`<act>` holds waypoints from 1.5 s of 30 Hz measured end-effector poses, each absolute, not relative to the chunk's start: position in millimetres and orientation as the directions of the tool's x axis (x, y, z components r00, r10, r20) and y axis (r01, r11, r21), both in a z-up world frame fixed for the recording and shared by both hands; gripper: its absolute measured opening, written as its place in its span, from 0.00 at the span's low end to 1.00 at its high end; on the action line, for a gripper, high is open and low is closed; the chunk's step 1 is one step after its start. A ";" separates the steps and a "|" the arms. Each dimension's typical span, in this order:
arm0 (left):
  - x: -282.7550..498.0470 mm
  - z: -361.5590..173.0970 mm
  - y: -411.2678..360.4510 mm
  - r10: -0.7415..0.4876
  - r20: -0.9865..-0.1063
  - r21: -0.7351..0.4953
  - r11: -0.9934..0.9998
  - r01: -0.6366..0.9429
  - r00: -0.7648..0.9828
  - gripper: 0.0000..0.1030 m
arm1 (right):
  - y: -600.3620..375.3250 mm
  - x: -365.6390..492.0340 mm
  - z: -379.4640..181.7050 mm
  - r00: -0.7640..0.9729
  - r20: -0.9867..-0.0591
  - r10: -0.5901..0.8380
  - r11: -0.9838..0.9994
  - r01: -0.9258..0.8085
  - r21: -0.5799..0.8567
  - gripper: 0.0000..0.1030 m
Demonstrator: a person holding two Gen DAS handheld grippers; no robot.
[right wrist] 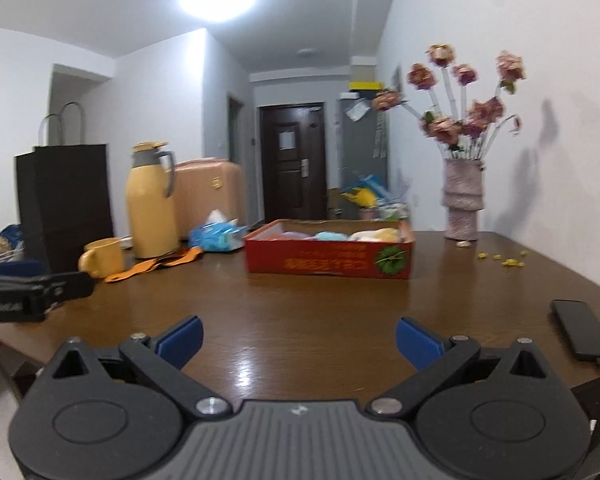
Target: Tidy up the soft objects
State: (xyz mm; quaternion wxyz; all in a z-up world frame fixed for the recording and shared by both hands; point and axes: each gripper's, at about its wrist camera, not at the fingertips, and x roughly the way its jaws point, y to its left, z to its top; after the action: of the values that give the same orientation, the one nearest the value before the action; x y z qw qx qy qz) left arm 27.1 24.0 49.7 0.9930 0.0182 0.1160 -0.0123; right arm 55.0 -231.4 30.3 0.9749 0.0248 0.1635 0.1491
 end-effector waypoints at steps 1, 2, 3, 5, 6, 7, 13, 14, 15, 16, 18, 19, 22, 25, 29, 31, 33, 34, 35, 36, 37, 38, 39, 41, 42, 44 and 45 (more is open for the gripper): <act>27.5 49.2 23.8 -0.017 -0.236 0.036 0.999 0.026 0.971 1.00 | -230.2 54.2 29.9 0.900 -0.312 0.303 0.953 -0.289 0.092 1.00; 29.7 49.7 23.4 -0.013 -0.241 0.033 0.999 0.022 0.970 1.00 | -228.5 55.0 29.8 0.901 -0.316 0.296 0.955 -0.285 0.083 1.00; 32.1 50.1 23.6 -0.015 -0.243 0.028 0.999 0.022 0.970 1.00 | -227.2 56.2 30.3 0.902 -0.323 0.287 0.958 -0.277 0.077 1.00; 33.0 49.9 24.6 -0.017 -0.245 0.022 0.999 0.023 0.969 1.00 | -227.5 58.5 30.5 0.901 -0.328 0.284 0.959 -0.270 0.086 1.00; 33.1 50.2 24.2 -0.014 -0.246 0.024 0.999 0.021 0.969 1.00 | -228.8 60.7 30.8 0.900 -0.328 0.288 0.958 -0.272 0.097 1.00; 33.2 50.1 24.7 -0.013 -0.248 0.024 1.000 0.019 0.969 1.00 | -229.7 60.9 30.1 0.899 -0.329 0.290 0.957 -0.270 0.108 1.00; 33.3 50.2 24.4 -0.017 -0.248 0.026 0.999 0.024 0.969 1.00 | -230.5 63.2 27.5 0.903 -0.338 0.265 0.964 -0.241 0.112 1.00; 33.7 50.5 24.4 -0.016 -0.248 0.026 0.999 0.024 0.969 1.00 | -231.2 64.0 26.9 0.902 -0.340 0.267 0.963 -0.240 0.120 1.00; 33.8 50.8 24.3 -0.015 -0.247 0.026 0.999 0.022 0.969 1.00 | -231.5 64.2 26.1 0.900 -0.343 0.269 0.963 -0.240 0.125 1.00; 33.7 50.7 24.5 -0.014 -0.246 0.025 0.999 0.021 0.969 1.00 | -231.6 64.5 25.6 0.898 -0.347 0.270 0.962 -0.240 0.127 1.00; 33.4 50.6 24.5 -0.012 -0.245 0.023 1.000 0.018 0.969 1.00 | -231.2 64.6 25.2 0.898 -0.347 0.269 0.963 -0.240 0.124 1.00; 33.4 50.5 24.4 -0.011 -0.246 0.022 1.000 0.017 0.969 1.00 | -230.9 64.3 25.1 0.899 -0.347 0.269 0.963 -0.241 0.122 1.00; 33.2 49.9 24.0 -0.008 -0.248 0.018 1.000 0.013 0.969 1.00 | -231.2 64.0 24.9 0.899 -0.345 0.270 0.962 -0.240 0.127 1.00; 33.1 49.8 23.9 -0.005 -0.246 0.021 1.000 0.010 0.969 1.00 | -231.4 64.1 25.2 0.900 -0.343 0.268 0.963 -0.238 0.128 1.00; 32.6 49.8 23.6 -0.004 -0.246 0.021 1.000 0.009 0.969 1.00 | -231.5 64.4 24.9 0.899 -0.345 0.270 0.962 -0.240 0.129 1.00; 32.6 49.7 23.6 -0.006 -0.246 0.021 1.000 0.011 0.969 1.00 | -231.4 64.7 24.6 0.899 -0.346 0.269 0.963 -0.238 0.130 1.00; 32.7 49.9 23.9 -0.006 -0.247 0.020 1.000 0.011 0.969 1.00 | -232.1 65.1 24.4 0.898 -0.348 0.269 0.962 -0.234 0.138 1.00; 32.7 49.9 23.9 -0.006 -0.247 0.021 1.000 0.011 0.969 1.00 | -232.7 65.8 24.6 0.896 -0.351 0.271 0.961 -0.235 0.143 1.00; 32.7 49.9 23.9 -0.005 -0.247 0.021 1.000 0.010 0.969 1.00 | -233.6 66.2 24.5 0.894 -0.353 0.276 0.960 -0.237 0.150 1.00; 32.7 49.9 24.1 -0.005 -0.246 0.021 1.000 0.010 0.969 1.00 | -234.1 66.4 24.5 0.893 -0.354 0.278 0.959 -0.237 0.155 1.00; 32.6 49.8 24.0 -0.003 -0.246 0.021 1.000 0.009 0.969 1.00 | -234.4 66.4 24.5 0.893 -0.354 0.278 0.959 -0.236 0.158 1.00; 32.7 49.7 24.1 -0.003 -0.246 0.021 1.000 0.008 0.969 1.00 | -234.4 66.4 24.5 0.894 -0.353 0.278 0.959 -0.235 0.159 1.00; 32.7 49.7 24.1 -0.003 -0.246 0.021 1.000 0.008 0.969 1.00 | -234.5 66.2 24.5 0.895 -0.351 0.276 0.959 -0.234 0.159 1.00; 32.7 49.5 23.9 -0.004 -0.246 0.021 1.000 0.009 0.969 1.00 | -234.8 66.0 24.5 0.897 -0.348 0.273 0.960 -0.231 0.160 1.00; 32.6 49.7 23.9 -0.003 -0.246 0.022 1.000 0.009 0.969 1.00 | -235.2 65.7 24.6 0.899 -0.344 0.272 0.960 -0.228 0.162 1.00; 32.8 49.8 24.1 -0.003 -0.244 0.024 1.000 0.009 0.970 1.00 | -236.7 65.6 24.8 0.901 -0.339 0.270 0.960 -0.225 0.166 1.00; 32.8 49.7 24.3 -0.002 -0.244 0.024 1.000 0.008 0.970 1.00 | -236.9 65.3 24.9 0.903 -0.336 0.268 0.961 -0.223 0.167 1.00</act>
State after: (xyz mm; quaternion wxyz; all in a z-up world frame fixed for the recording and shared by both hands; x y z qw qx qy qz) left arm 32.8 24.3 49.7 0.9923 0.0122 0.1230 -0.0023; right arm 65.3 -236.9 24.9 0.9734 0.0623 0.1807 0.1259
